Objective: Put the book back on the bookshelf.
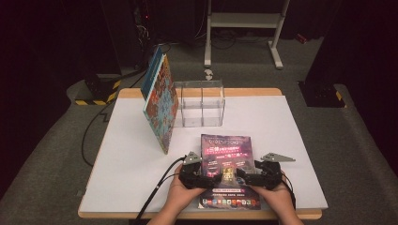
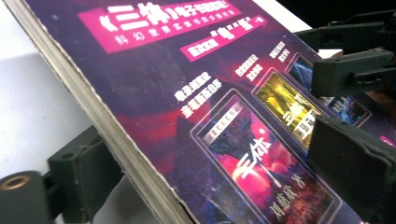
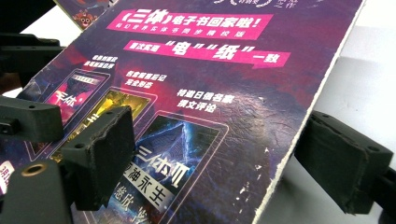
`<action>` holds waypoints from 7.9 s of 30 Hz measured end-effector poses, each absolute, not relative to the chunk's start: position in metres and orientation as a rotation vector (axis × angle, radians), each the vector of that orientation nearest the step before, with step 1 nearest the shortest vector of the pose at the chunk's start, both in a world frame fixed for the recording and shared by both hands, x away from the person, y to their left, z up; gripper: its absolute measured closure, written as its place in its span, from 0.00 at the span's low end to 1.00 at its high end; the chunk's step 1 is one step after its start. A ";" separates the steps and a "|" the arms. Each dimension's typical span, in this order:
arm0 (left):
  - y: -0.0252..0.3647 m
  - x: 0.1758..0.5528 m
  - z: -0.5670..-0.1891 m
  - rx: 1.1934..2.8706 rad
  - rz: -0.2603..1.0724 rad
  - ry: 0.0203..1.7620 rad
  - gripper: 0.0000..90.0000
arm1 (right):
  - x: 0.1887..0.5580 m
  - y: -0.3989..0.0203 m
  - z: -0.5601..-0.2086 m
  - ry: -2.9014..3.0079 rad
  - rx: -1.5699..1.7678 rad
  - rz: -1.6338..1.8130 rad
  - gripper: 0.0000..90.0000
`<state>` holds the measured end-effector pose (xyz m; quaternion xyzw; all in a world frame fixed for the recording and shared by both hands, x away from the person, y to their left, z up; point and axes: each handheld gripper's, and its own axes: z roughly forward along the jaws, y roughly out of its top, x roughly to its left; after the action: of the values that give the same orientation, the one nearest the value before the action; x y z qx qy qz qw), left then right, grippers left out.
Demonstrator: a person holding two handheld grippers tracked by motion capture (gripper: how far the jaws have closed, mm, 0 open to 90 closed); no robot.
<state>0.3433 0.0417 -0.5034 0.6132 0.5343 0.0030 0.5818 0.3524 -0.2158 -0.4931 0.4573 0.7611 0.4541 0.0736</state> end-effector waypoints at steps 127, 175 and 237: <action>0.162 0.349 -0.443 1.080 0.586 1.100 0.89 | 0.367 -0.081 -0.428 2.057 1.002 1.545 0.90; 0.173 0.322 -0.463 1.116 0.651 1.197 0.74 | 0.311 -0.090 -0.415 2.024 0.784 1.684 0.91; 0.126 0.334 -0.421 1.158 0.477 1.034 0.42 | 0.309 -0.089 -0.424 1.869 0.822 1.660 0.91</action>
<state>0.3339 0.1257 -0.4212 0.5172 0.4622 0.2130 0.6881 0.3088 -0.0895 -0.4237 0.3022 0.6873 0.6105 0.2521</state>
